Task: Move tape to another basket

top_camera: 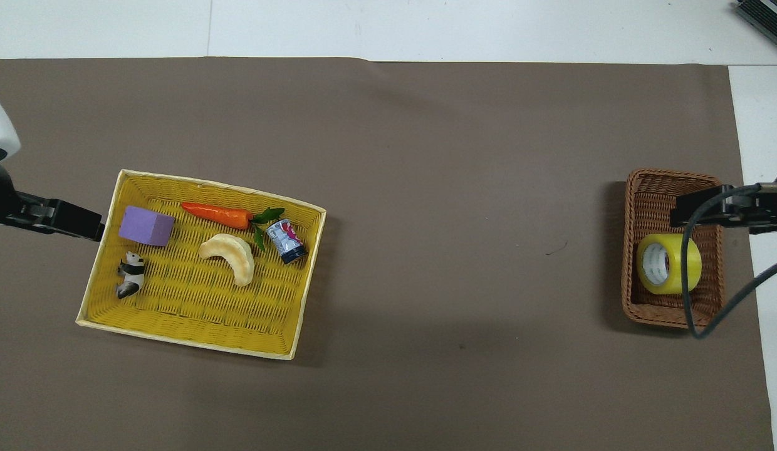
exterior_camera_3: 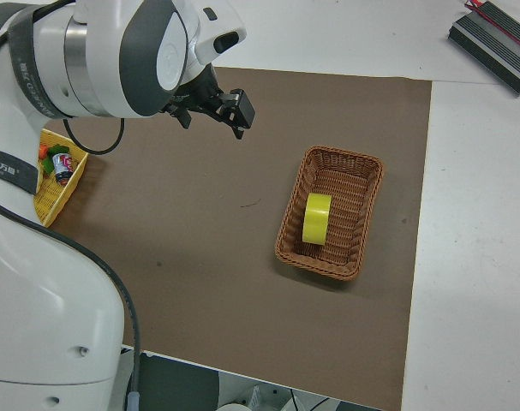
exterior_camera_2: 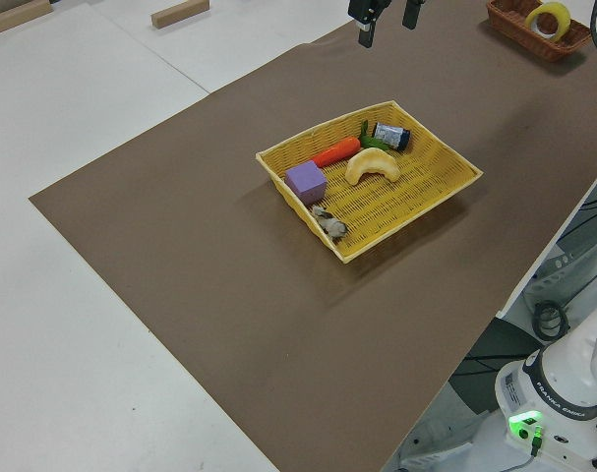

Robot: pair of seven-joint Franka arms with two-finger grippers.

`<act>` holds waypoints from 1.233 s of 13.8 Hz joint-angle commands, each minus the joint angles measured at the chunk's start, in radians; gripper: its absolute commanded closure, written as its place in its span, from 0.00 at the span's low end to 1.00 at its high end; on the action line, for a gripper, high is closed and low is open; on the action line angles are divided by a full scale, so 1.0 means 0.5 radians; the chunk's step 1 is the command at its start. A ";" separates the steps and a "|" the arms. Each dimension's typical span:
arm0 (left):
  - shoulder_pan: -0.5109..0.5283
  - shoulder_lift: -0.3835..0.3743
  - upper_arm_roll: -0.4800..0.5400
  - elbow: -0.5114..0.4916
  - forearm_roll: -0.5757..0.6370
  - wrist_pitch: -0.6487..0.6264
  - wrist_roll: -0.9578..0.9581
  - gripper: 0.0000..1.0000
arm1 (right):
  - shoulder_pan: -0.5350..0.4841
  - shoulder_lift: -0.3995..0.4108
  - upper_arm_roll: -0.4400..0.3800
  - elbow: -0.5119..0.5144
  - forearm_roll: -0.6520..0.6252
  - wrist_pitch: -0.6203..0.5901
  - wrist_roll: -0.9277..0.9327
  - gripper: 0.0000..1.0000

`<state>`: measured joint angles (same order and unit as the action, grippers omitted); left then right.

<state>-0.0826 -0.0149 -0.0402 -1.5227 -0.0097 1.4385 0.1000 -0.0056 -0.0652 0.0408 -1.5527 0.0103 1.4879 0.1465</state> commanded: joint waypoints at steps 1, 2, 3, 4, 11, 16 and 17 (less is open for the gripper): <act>0.015 -0.013 -0.009 0.014 0.023 -0.039 0.015 0.00 | -0.038 -0.152 0.007 -0.211 0.025 0.046 -0.054 0.00; 0.015 -0.013 -0.009 0.014 0.023 -0.039 0.015 0.00 | -0.038 -0.164 0.007 -0.232 0.025 0.055 -0.054 0.00; 0.015 -0.013 -0.009 0.014 0.023 -0.039 0.015 0.00 | -0.035 -0.164 0.007 -0.233 0.025 0.055 -0.051 0.00; 0.015 -0.013 -0.009 0.014 0.023 -0.039 0.015 0.00 | -0.035 -0.164 0.007 -0.233 0.025 0.052 -0.051 0.00; 0.015 -0.013 -0.009 0.014 0.023 -0.039 0.015 0.00 | -0.019 -0.097 0.023 -0.113 0.028 0.098 -0.054 0.00; 0.015 -0.013 -0.009 0.014 0.023 -0.039 0.015 0.00 | -0.022 -0.100 0.023 -0.122 0.025 0.098 -0.100 0.00; 0.015 -0.013 -0.009 0.014 0.023 -0.039 0.015 0.00 | -0.022 -0.103 0.023 -0.128 0.025 0.098 -0.100 0.00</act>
<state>-0.0826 -0.0149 -0.0402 -1.5227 -0.0098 1.4382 0.1000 -0.0061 -0.1178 0.0481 -1.6165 0.0118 1.5229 0.1241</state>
